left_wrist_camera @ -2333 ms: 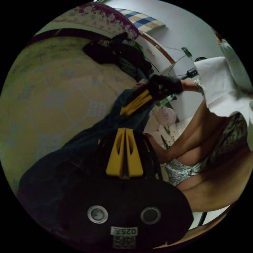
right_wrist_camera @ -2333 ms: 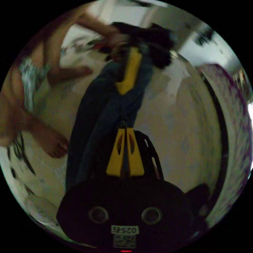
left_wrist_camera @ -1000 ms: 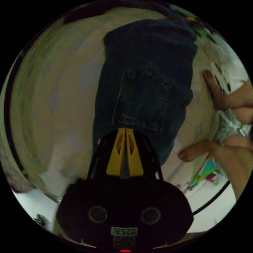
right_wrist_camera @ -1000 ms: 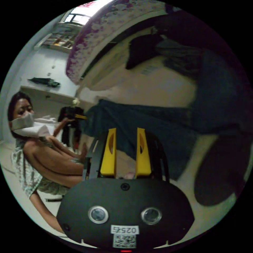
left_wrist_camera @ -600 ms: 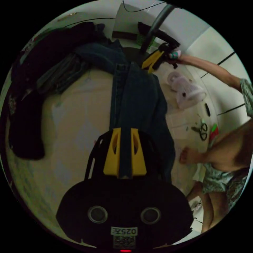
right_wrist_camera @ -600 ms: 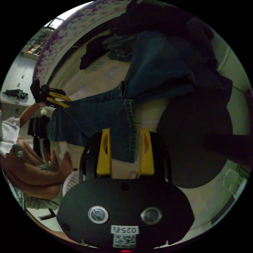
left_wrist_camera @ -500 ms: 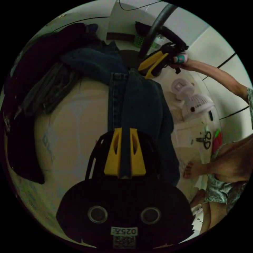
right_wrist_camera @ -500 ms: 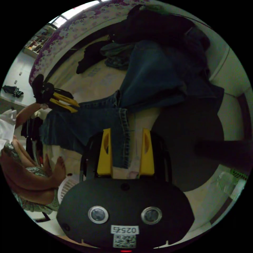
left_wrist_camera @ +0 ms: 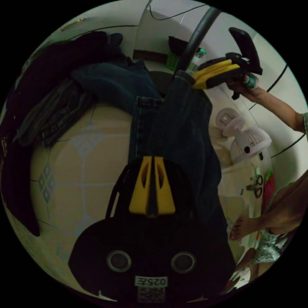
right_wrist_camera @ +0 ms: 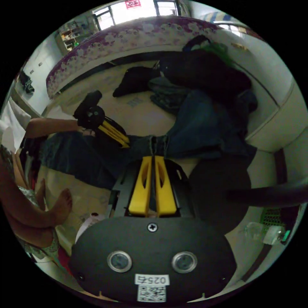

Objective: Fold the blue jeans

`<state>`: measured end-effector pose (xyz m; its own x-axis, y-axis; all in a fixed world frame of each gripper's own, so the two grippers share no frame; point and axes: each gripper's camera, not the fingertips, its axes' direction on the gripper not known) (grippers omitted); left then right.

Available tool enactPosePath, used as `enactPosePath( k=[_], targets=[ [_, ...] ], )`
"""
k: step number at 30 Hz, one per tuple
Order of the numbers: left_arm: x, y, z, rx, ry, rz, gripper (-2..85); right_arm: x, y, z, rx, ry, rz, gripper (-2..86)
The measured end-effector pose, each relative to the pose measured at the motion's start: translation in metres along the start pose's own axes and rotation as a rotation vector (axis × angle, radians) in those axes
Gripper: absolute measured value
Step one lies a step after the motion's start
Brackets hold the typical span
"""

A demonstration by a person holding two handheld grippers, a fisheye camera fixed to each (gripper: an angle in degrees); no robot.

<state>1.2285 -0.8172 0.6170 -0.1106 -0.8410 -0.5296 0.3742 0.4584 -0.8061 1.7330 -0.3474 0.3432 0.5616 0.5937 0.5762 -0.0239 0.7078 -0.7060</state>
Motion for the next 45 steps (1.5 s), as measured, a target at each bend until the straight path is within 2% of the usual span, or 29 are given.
enactPosePath(
  k=[3,5,7,9,11,13,15,16,18,20,23,25,27,28,29,30,32,34,35,36,37,39,41,43,45],
  targets=[
    [-0.003,-0.007,-0.042,0.059,-0.08,-0.087,-0.7,0.004,-0.022,0.003,0.013,0.094,-0.049,0.1],
    [-0.011,-0.015,-0.064,0.086,-0.139,-0.112,-0.8,0.021,-0.037,0.027,-0.056,0.115,-0.064,0.5],
    [-0.029,-0.033,-0.064,0.019,-0.075,-0.13,0.8,0.054,-0.04,0.075,-0.18,0.036,-0.06,1.8],
    [-0.047,-0.044,-0.058,-0.071,-0.031,-0.183,2.7,0.083,-0.032,0.093,-0.206,-0.08,0.013,4.6],
    [-0.06,-0.047,-0.079,-0.039,0.012,-0.251,3.4,0.111,-0.015,0.087,-0.134,-0.23,0.122,9.5],
    [-0.066,-0.046,-0.124,0.026,0.05,-0.311,4.0,0.143,0.019,0.082,-0.074,-0.407,0.237,19.3],
    [-0.06,-0.039,-0.161,0.101,0.089,-0.337,4.0,0.16,0.045,0.098,-0.133,-0.492,0.256,20.6],
    [-0.049,-0.036,-0.182,0.137,0.13,-0.337,4.0,0.168,0.063,0.116,-0.196,-0.463,0.258,20.8],
    [-0.024,-0.034,-0.203,0.164,0.175,-0.338,4.0,0.177,0.086,0.151,-0.31,-0.456,0.242,20.5],
    [0.006,-0.037,-0.215,0.176,0.22,-0.336,3.9,0.187,0.104,0.167,-0.277,-0.438,0.256,18.8],
    [0.051,-0.052,-0.221,0.133,0.133,-0.342,3.8,0.2,0.125,0.202,-0.292,-0.549,0.279,15.8],
    [0.068,-0.069,-0.216,0.037,0.014,-0.395,2.2,0.206,0.142,0.218,-0.254,-0.493,0.283,8.2],
    [0.071,-0.08,-0.24,0.169,-0.026,-0.414,0.2,0.209,0.153,0.231,-0.238,-0.527,0.279,4.9],
    [0.061,-0.094,-0.252,0.171,0.017,-0.457,0.0,0.213,0.157,0.231,-0.219,-0.541,0.281,4.4],
    [0.056,-0.101,-0.261,0.194,0.047,-0.472,0.0,0.215,0.158,0.225,-0.198,-0.508,0.277,4.2],
    [0.046,-0.118,-0.28,0.211,0.1,-0.487,0.1,0.218,0.161,0.206,-0.145,-0.38,0.244,4.1],
    [0.037,-0.149,-0.316,0.29,0.103,-0.469,0.3,0.226,0.168,0.199,-0.137,-0.241,0.215,4.1],
    [0.028,-0.204,-0.337,0.185,0.086,-0.4,0.2,0.24,0.189,0.26,-0.36,-0.16,0.189,4.5],
    [0.026,-0.217,-0.335,0.128,0.088,-0.392,0.0,0.243,0.197,0.28,-0.399,-0.161,0.185,4.7],
    [0.025,-0.234,-0.354,0.189,0.066,-0.37,0.1,0.247,0.216,0.317,-0.432,-0.137,0.175,4.9],
    [0.019,-0.252,-0.376,0.175,0.1,-0.367,0.7,0.254,0.235,0.349,-0.456,-0.127,0.192,5.3],
    [0.007,-0.274,-0.414,0.091,0.223,-0.364,2.0,0.268,0.259,0.376,-0.463,-0.175,0.249,6.8],
    [0.001,-0.279,-0.469,0.015,0.307,-0.331,3.2,0.278,0.281,0.383,-0.438,-0.143,0.265,9.2],
    [0.002,-0.258,-0.557,-0.14,0.404,-0.316,4.9,0.279,0.311,0.373,-0.364,-0.03,0.245,12.5],
    [0.008,-0.223,-0.632,-0.28,0.43,-0.383,5.6,0.27,0.332,0.361,-0.245,-0.044,0.232,13.5]
  ],
)
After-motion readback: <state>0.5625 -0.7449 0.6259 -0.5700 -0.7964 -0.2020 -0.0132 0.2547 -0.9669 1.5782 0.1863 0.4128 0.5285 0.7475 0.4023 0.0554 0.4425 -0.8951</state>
